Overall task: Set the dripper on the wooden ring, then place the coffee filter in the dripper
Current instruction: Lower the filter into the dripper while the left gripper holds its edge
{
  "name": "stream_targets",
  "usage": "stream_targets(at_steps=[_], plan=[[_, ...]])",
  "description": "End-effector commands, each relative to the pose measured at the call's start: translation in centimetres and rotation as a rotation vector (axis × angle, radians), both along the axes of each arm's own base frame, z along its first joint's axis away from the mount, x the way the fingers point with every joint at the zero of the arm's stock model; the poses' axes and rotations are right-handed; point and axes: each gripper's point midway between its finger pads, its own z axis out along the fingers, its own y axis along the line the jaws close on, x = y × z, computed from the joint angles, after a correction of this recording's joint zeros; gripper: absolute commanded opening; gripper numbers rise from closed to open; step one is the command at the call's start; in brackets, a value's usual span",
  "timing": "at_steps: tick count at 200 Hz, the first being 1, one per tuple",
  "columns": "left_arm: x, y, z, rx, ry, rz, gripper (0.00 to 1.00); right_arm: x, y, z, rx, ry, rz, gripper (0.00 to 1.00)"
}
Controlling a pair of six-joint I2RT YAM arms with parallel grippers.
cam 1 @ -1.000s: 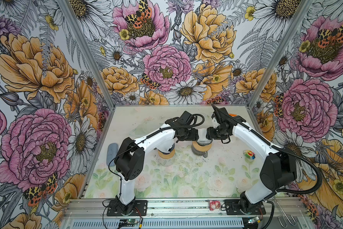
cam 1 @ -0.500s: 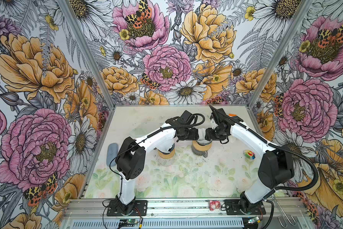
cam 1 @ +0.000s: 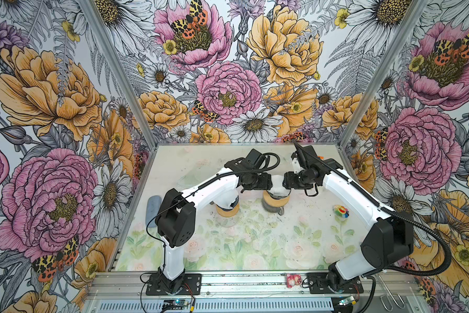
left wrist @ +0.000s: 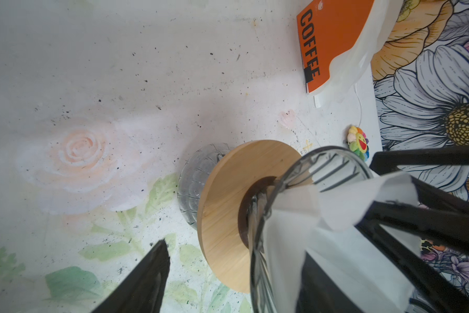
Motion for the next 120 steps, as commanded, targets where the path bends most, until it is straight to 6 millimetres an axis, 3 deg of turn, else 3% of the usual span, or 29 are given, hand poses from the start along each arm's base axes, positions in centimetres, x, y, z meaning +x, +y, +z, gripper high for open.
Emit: stream_targets(at_steps=[1,120], plan=[[0.5,0.6,1.9,-0.013,-0.041,-0.001,0.69,0.4,-0.8,0.8,-0.036,-0.034,-0.020,0.62],[1.0,0.3,0.0,0.018,-0.017,-0.012,0.67,0.6,-1.3,-1.6,-0.092,0.028,-0.024,0.62]])
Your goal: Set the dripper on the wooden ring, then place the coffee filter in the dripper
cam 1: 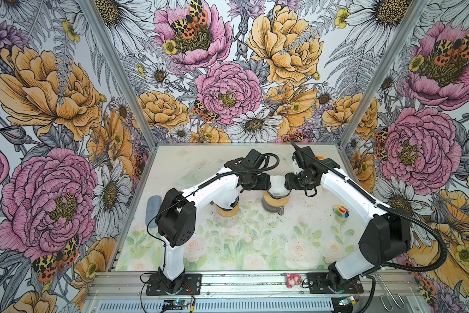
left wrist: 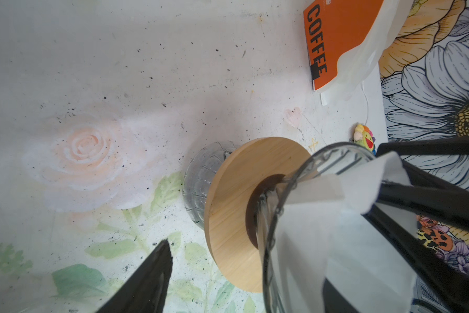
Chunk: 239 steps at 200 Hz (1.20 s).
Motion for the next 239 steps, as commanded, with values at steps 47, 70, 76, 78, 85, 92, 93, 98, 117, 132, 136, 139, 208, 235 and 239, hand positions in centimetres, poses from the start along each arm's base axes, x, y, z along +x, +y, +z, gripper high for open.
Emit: stream_targets(at_steps=[47,70,76,78,85,92,93,98,117,132,136,139,208,235,239], plan=[[0.9,0.1,0.7,0.003,-0.030,-0.011,0.67,0.4,-0.1,0.6,-0.010,-0.018,0.004,0.62],[0.9,0.0,1.8,-0.011,-0.051,-0.014,0.68,0.3,0.2,1.8,0.020,-0.043,0.012,0.62],[0.9,0.0,2.1,-0.014,-0.058,-0.016,0.69,0.3,0.3,2.1,0.029,-0.051,0.015,0.62],[0.9,0.0,2.3,-0.015,-0.061,-0.017,0.69,0.3,0.4,2.2,0.031,-0.053,0.015,0.62],[1.0,0.0,2.7,-0.016,-0.074,-0.016,0.71,0.2,0.4,2.7,0.039,-0.065,0.019,0.62],[1.0,0.0,3.2,-0.021,-0.084,-0.013,0.72,0.2,0.5,3.1,0.043,-0.075,0.020,0.62],[1.0,0.0,3.2,-0.020,-0.084,-0.013,0.72,0.2,0.4,3.1,0.044,-0.076,0.021,0.62],[1.1,0.1,3.6,-0.024,-0.092,-0.012,0.73,0.2,0.4,3.4,0.046,-0.084,0.021,0.62],[1.0,0.1,4.8,-0.039,-0.115,-0.011,0.75,0.1,0.3,4.4,0.050,-0.114,0.017,0.63],[1.0,0.3,5.8,-0.048,-0.135,-0.006,0.76,0.1,0.0,5.3,0.048,-0.145,0.007,0.64],[1.0,0.3,6.0,-0.049,-0.142,-0.005,0.77,0.0,-0.1,5.6,0.047,-0.154,0.006,0.64],[1.0,0.4,6.3,-0.050,-0.150,-0.004,0.77,0.0,-0.1,5.7,0.045,-0.161,0.005,0.64],[0.2,2.3,10.7,-0.061,-0.258,0.005,0.88,-0.3,-0.9,9.5,0.052,-0.301,0.002,0.65],[0.0,4.5,13.1,0.006,-0.390,0.009,0.93,-0.3,-2.6,11.4,0.005,-0.428,-0.044,0.69],[-0.1,4.9,13.6,0.016,-0.412,0.012,0.94,-0.2,-3.0,11.7,-0.009,-0.452,-0.058,0.72]])
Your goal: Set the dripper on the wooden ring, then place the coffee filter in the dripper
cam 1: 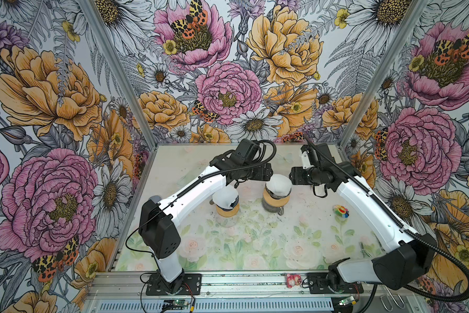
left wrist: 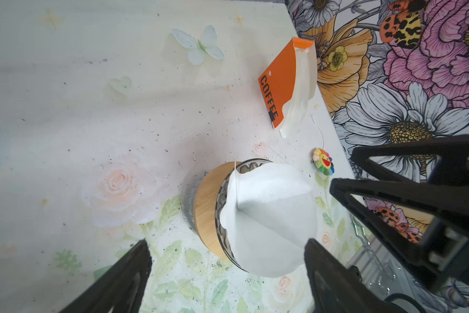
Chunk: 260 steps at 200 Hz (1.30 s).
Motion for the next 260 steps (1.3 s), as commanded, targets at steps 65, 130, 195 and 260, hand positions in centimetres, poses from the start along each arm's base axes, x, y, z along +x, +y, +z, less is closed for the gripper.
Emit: stream_targets(at_steps=[65,130,195,260], plan=[[-1.0,10.5,7.3,0.165,-0.446,0.181,0.99,-1.0,-8.1,6.4,-0.101,-0.504,-0.244,0.99],[-4.2,24.4,3.8,0.133,-0.547,0.563,0.99,-1.2,-14.0,1.7,-0.231,-0.492,-0.491,0.99],[-7.4,35.9,-3.0,0.200,-0.659,0.983,0.99,-0.9,-17.8,-4.9,-0.263,-0.563,-0.644,1.00],[-4.2,36.9,-7.3,0.325,-0.654,0.978,0.99,0.2,-18.2,-8.7,-0.284,-0.627,-0.615,0.99]])
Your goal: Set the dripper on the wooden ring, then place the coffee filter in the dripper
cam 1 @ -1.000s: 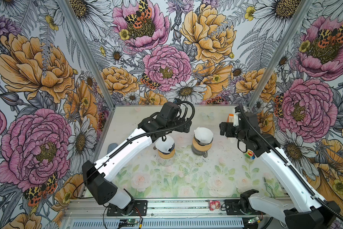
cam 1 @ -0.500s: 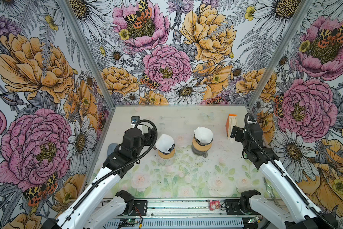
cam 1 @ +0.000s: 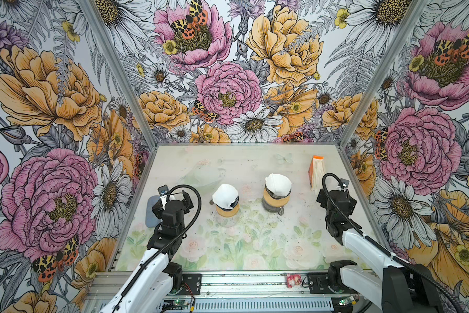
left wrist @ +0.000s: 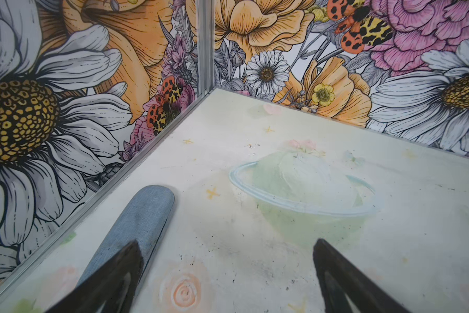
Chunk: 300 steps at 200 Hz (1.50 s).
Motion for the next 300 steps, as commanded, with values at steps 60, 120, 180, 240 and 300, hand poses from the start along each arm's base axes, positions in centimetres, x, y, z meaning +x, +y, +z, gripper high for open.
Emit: stream_targets(at_steps=[60,120,180,240,300], plan=[[3.9,1.3,-0.9,0.042,-0.138,-0.070,0.99,3.8,0.5,1.4,-0.019,-0.199,0.092,1.00],[8.5,1.5,-1.6,0.036,-0.168,-0.165,0.99,6.1,1.9,-1.4,-0.013,-0.169,0.206,1.00],[10.8,0.1,-4.2,0.022,-0.124,-0.250,0.99,6.8,1.7,-1.7,-0.014,-0.139,0.192,0.99],[10.8,0.2,-4.1,0.035,-0.120,-0.228,0.99,6.8,1.7,-1.5,-0.014,-0.144,0.192,0.99],[10.8,0.0,-4.2,0.045,-0.114,-0.230,0.99,6.8,1.7,-1.6,-0.013,-0.143,0.191,1.00]])
